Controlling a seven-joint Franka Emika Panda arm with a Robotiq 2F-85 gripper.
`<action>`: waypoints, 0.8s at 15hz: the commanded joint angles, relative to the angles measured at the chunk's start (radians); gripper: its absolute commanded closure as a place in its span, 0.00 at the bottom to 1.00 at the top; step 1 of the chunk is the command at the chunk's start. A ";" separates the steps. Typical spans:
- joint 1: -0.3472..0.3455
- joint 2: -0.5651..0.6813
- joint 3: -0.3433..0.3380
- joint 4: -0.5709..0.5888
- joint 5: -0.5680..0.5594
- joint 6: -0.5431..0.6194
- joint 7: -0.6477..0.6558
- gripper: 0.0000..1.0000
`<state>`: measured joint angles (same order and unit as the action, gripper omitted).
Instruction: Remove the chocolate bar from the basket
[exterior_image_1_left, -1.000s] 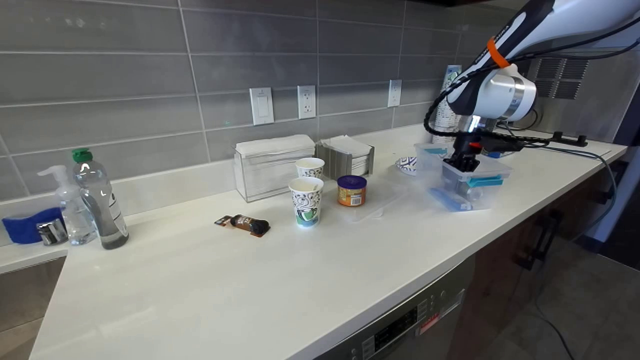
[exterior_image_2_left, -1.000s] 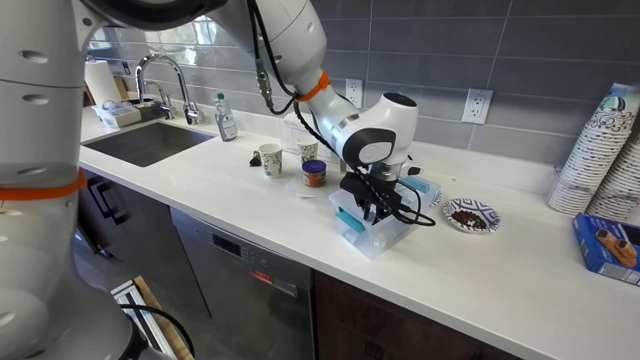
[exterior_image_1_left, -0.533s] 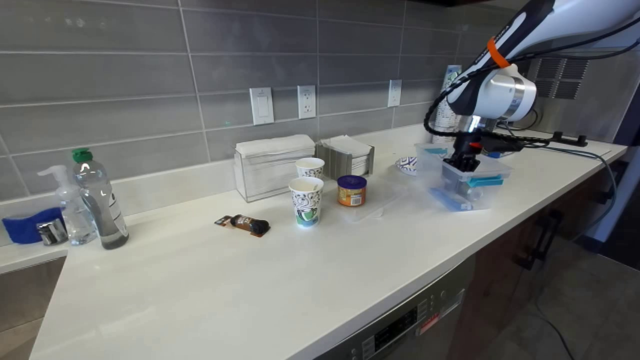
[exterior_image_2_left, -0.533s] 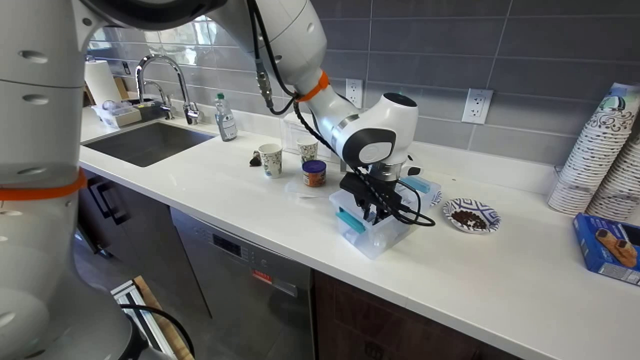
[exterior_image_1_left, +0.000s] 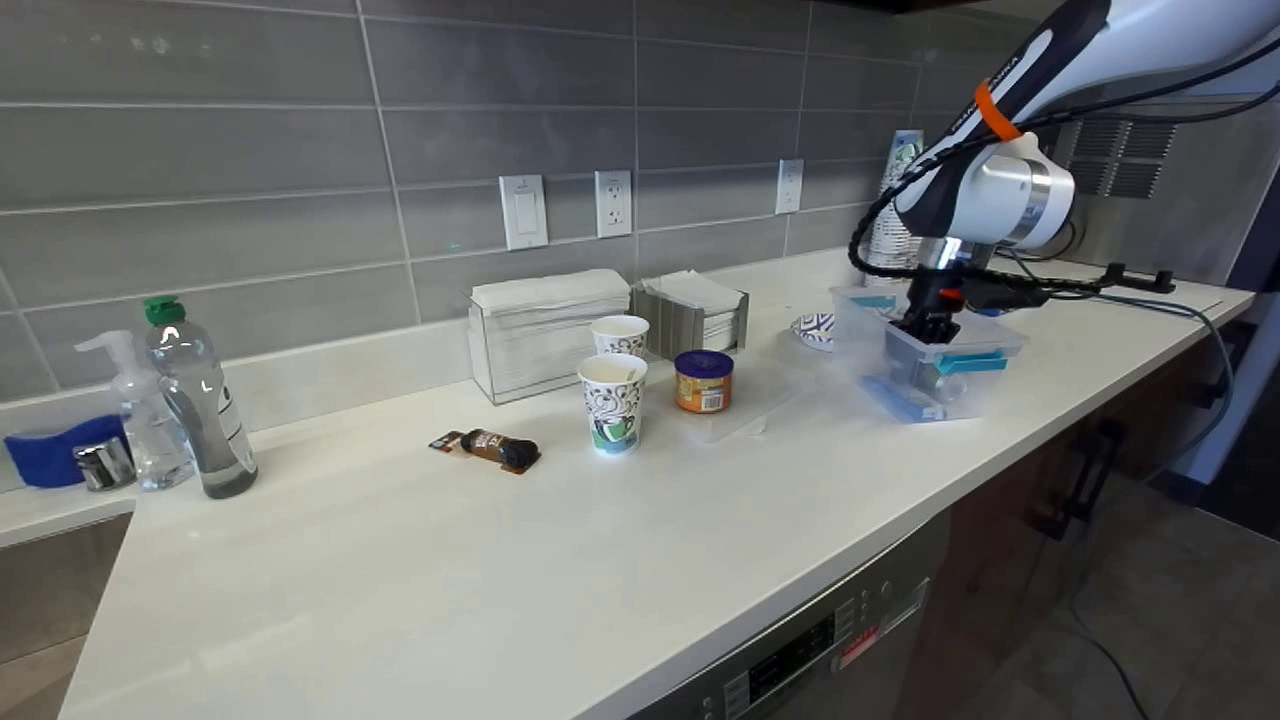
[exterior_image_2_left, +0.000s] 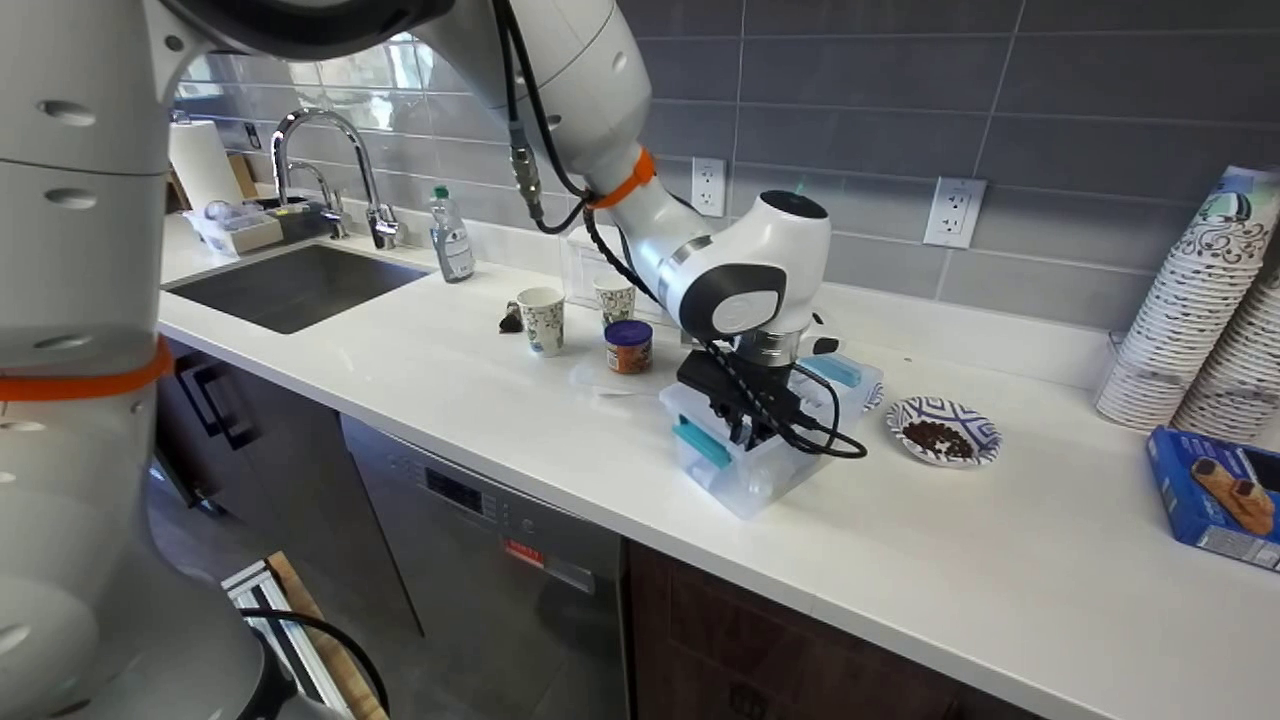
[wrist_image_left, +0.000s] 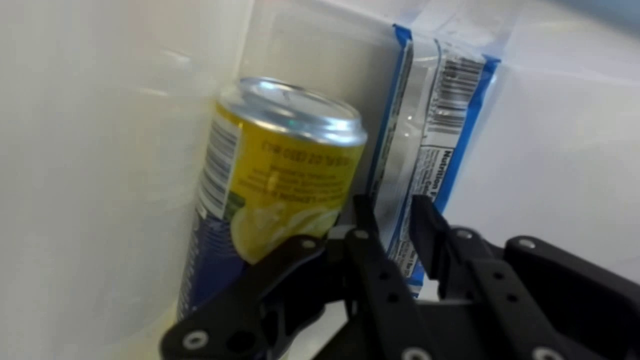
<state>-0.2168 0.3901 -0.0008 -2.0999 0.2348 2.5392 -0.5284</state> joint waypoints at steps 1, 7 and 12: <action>-0.006 0.032 0.000 -0.034 -0.029 0.061 0.029 0.72; -0.010 0.035 0.002 -0.038 -0.023 0.057 0.040 0.75; -0.012 0.035 0.002 -0.045 -0.019 0.054 0.054 0.85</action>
<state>-0.2201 0.3914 -0.0003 -2.1124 0.2348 2.5564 -0.5035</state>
